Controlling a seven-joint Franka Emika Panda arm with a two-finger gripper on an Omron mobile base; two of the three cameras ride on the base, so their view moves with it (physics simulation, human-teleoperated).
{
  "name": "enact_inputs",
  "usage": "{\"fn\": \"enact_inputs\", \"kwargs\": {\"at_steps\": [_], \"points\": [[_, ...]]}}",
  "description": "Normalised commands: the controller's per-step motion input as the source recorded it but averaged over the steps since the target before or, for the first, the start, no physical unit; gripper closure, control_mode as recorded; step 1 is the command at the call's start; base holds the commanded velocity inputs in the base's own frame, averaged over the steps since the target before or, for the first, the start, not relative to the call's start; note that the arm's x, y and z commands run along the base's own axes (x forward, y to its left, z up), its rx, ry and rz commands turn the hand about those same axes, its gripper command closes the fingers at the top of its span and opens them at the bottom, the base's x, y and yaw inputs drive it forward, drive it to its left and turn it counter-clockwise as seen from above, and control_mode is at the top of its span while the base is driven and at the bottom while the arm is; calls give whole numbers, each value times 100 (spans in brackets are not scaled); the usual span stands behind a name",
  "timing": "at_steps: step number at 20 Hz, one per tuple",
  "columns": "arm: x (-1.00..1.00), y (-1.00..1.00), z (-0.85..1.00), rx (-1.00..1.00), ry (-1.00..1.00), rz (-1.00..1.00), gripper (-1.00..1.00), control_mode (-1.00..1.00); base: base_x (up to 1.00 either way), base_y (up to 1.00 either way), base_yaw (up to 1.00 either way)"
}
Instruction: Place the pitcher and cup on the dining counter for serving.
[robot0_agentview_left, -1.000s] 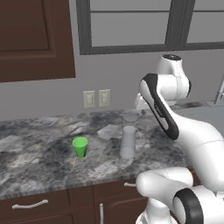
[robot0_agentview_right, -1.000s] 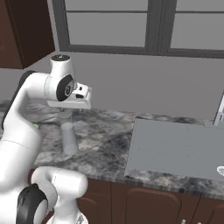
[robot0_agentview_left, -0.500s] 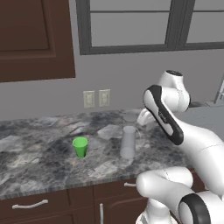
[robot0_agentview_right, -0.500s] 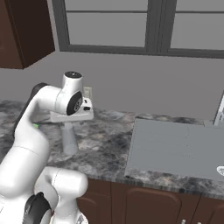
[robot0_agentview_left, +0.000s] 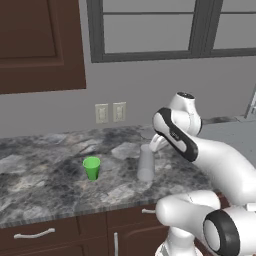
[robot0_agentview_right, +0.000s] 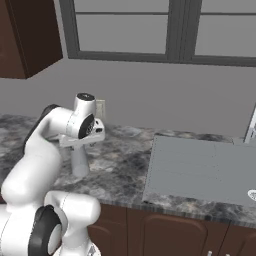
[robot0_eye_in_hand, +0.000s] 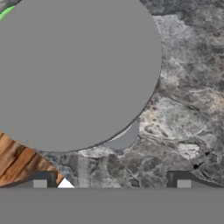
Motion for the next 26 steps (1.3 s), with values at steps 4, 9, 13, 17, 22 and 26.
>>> {"fn": "enact_inputs", "kwargs": {"at_steps": [4,9,13,17,22,26], "points": [[49,24,-46,6,0,8,-100,-100,0,0,0],[36,7,-44,5,0,8,-100,-100,0,0,0],[29,2,-28,3,0,5,100,-100,0,0,0],[0,0,0,0,0,0,100,-100,0,0,0],[-25,0,2,0,-16,-1,100,-100,0,0,0],[-50,0,23,0,-35,-7,100,-100,0,0,0]]}}
